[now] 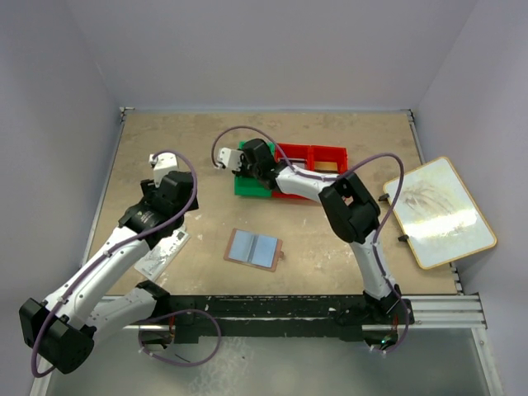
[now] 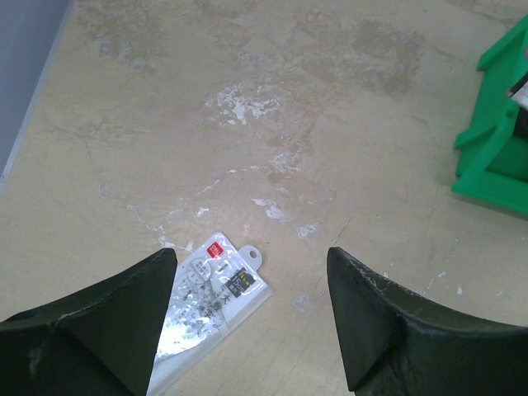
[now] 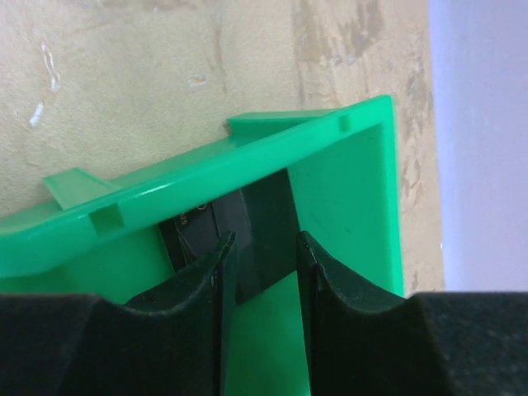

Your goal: Take the credit cards out of the card holder

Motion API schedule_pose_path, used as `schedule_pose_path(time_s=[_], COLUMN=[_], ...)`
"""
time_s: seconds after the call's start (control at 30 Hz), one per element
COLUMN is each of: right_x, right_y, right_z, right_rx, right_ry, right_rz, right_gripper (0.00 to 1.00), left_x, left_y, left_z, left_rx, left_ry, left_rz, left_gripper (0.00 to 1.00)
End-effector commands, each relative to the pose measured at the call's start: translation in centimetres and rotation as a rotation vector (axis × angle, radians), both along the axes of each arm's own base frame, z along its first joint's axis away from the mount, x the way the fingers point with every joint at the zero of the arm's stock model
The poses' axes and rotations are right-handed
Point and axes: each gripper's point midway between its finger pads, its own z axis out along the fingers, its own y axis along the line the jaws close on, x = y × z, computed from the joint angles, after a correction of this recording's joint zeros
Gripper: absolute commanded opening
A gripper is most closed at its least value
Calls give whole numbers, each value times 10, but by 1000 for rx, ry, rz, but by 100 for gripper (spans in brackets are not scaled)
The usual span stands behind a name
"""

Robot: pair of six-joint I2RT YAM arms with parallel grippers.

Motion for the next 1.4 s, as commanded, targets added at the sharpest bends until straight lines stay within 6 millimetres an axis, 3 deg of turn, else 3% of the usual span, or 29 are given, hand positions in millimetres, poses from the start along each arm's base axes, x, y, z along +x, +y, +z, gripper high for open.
schedule_pose_path(time_s=[0.0,0.1,0.17,0.27,0.47,1.0,1.37], right_x=[-3,-7,-11,-27,-38,-37,-10], right_y=[9,11,14,25,29,20,-8], right_z=[77,83,82,64,22,-22,-49], right_rx=[196,297,380,461,505,458,345], right_ry=[-35,25,106,287,453,507,377], right_rz=[-16,-53,-81,-110,-237,-370,-545], right_gripper=[38,33,20,0,0,0,0], left_x=[5,5,5,5,6,6,6], left_y=[-1,0,0,0,-1,-1,-2], left_z=[3,3,3,2,2,2,0], left_rx=[-5,-5,-5,-3,-6,-6,-4], left_ry=[-19,-20,-20,-17,-15,-15,-7], left_rz=[-3,-4,-2,-3,-7,-7,-9], left_gripper=[71,71,71,71,70,70,70])
